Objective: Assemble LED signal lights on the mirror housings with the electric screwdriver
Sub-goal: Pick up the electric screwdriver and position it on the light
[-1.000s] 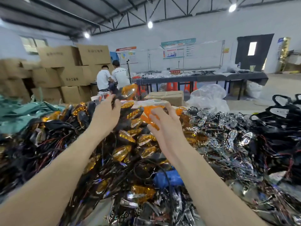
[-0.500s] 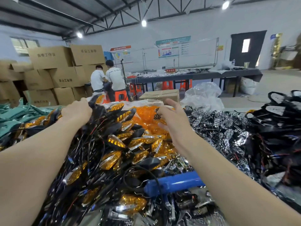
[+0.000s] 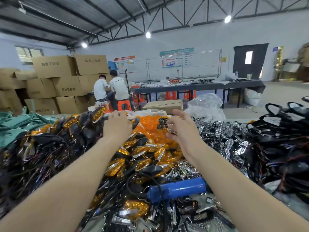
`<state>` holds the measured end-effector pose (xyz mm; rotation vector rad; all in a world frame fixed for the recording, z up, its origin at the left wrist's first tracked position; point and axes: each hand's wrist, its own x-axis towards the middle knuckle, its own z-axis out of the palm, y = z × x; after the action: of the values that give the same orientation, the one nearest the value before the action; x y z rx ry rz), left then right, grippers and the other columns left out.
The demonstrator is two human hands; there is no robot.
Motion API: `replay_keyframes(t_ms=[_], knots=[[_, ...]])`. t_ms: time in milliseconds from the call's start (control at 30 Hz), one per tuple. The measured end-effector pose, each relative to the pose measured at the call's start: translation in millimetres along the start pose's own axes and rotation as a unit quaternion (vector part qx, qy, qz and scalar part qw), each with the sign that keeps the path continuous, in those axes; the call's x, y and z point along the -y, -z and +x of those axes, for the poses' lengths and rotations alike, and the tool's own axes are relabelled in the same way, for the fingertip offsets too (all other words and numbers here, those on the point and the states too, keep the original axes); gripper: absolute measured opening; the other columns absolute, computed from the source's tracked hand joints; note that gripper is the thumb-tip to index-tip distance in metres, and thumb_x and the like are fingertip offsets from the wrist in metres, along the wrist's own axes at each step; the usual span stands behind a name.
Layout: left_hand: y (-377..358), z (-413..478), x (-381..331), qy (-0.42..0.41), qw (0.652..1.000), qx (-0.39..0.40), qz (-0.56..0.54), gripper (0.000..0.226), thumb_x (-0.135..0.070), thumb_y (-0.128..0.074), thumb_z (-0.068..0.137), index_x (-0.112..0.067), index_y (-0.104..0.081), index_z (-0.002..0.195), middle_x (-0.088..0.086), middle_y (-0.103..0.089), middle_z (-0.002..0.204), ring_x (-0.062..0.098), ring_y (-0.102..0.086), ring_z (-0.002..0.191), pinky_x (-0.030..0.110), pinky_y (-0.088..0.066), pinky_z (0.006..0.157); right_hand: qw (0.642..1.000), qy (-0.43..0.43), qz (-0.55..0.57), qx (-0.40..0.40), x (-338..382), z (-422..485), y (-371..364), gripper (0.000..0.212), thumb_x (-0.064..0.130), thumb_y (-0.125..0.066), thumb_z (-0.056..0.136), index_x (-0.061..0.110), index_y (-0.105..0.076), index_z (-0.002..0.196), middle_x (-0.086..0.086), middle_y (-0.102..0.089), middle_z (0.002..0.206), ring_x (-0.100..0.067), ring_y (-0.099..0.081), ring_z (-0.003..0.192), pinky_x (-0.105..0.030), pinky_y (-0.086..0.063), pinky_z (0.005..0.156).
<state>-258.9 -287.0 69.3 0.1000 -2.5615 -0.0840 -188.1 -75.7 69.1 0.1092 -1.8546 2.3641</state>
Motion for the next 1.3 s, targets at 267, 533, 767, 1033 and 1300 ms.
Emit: replay_keyframes(t_ms=[267, 533, 767, 1033, 1300], knots=[[-26, -87, -87, -0.168, 0.976, 0.034, -0.138, 0.044, -0.027, -0.048, 0.099, -0.015, -0.042, 0.142, 0.007, -0.049, 0.135, 0.026, -0.046, 0.124, 0.042, -0.043, 0.104, 1.000, -0.005, 0.007, -0.026, -26, -21, 15, 0.031, 0.008, -0.055, 0.098, 0.037, -0.057, 0.109, 0.003, -0.057, 0.119, -0.013, -0.059, 0.106, -0.031, -0.054, 0.078], [-27, -115, -119, -0.169, 0.958, 0.109, -0.204, 0.040, -0.021, -0.047, 0.097, -0.016, -0.043, 0.137, 0.007, -0.052, 0.129, 0.028, -0.047, 0.118, 0.044, -0.042, 0.101, 0.996, -0.018, 0.004, -0.085, -36, -26, 36, 0.035, 0.006, -0.053, 0.094, 0.031, -0.059, 0.117, 0.001, -0.064, 0.111, -0.015, -0.063, 0.096, -0.031, -0.051, 0.068], [-31, -136, -149, -0.165, 0.923, 0.176, -0.300, 0.034, -0.025, -0.047, 0.102, -0.020, -0.049, 0.135, 0.002, -0.058, 0.121, 0.021, -0.055, 0.110, 0.043, -0.051, 0.094, 0.986, -0.017, -0.080, -0.145, -49, -39, 99, 0.031, 0.007, -0.046, 0.099, 0.028, -0.056, 0.120, 0.002, -0.059, 0.096, -0.009, -0.050, 0.066, -0.027, -0.046, 0.063], [-57, -148, -213, -0.211, 0.888, 0.262, -0.312, 0.035, -0.027, -0.047, 0.103, -0.022, -0.049, 0.137, -0.014, -0.061, 0.097, 0.012, -0.066, 0.083, 0.033, -0.058, 0.071, 0.953, -0.054, -0.009, -0.297, -81, -66, 197, 0.023, 0.012, -0.047, 0.105, 0.025, -0.057, 0.122, -0.001, -0.062, 0.104, -0.014, -0.059, 0.080, -0.030, -0.050, 0.069], [-67, -145, -307, -0.199, 0.838, 0.318, -0.396, 0.030, -0.028, -0.046, 0.102, -0.024, -0.054, 0.130, -0.012, -0.062, 0.106, 0.003, -0.058, 0.073, 0.015, -0.043, 0.060, 0.909, -0.019, 0.111, -0.400, -77, -64, 248, 0.022, 0.007, -0.047, 0.105, 0.025, -0.057, 0.111, -0.002, -0.061, 0.098, -0.016, -0.065, 0.080, -0.028, -0.051, 0.063]])
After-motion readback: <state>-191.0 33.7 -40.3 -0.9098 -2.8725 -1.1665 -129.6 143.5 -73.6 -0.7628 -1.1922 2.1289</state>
